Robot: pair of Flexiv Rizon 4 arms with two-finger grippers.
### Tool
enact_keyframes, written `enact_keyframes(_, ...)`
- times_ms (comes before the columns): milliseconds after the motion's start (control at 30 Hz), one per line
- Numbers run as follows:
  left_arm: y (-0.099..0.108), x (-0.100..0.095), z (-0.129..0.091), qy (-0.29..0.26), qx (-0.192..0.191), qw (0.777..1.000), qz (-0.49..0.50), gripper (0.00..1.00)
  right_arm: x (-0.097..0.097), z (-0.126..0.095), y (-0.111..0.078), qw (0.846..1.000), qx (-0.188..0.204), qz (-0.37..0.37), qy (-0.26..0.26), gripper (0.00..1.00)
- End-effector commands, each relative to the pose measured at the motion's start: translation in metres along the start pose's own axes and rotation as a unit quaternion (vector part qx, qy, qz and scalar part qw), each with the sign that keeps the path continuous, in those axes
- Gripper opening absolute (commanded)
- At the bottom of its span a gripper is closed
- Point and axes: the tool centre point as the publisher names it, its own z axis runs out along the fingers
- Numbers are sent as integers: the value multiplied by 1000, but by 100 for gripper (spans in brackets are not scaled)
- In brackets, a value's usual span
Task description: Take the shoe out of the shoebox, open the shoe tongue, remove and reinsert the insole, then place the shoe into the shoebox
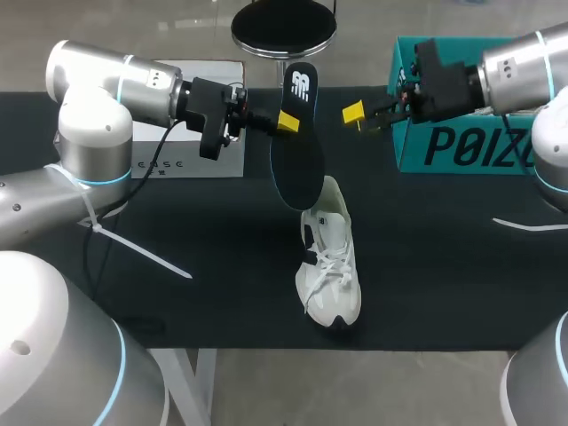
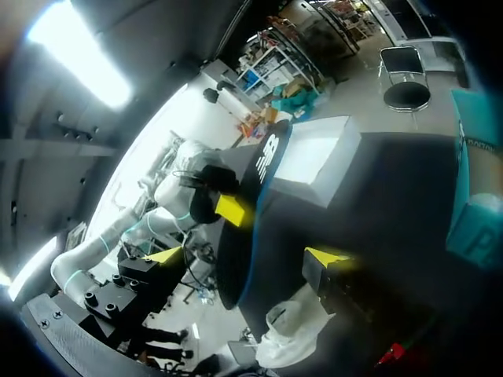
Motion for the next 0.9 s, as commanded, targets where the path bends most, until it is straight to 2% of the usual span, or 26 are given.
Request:
enact_keyframes(33,0,0,1,0,-1,1000,1,0,-7,13,5,1000,4,4,5,100)
enact_keyframes(900,0,0,1,0,-1,1000,1,0,-12,50,22,1000,-1,-1,12,100)
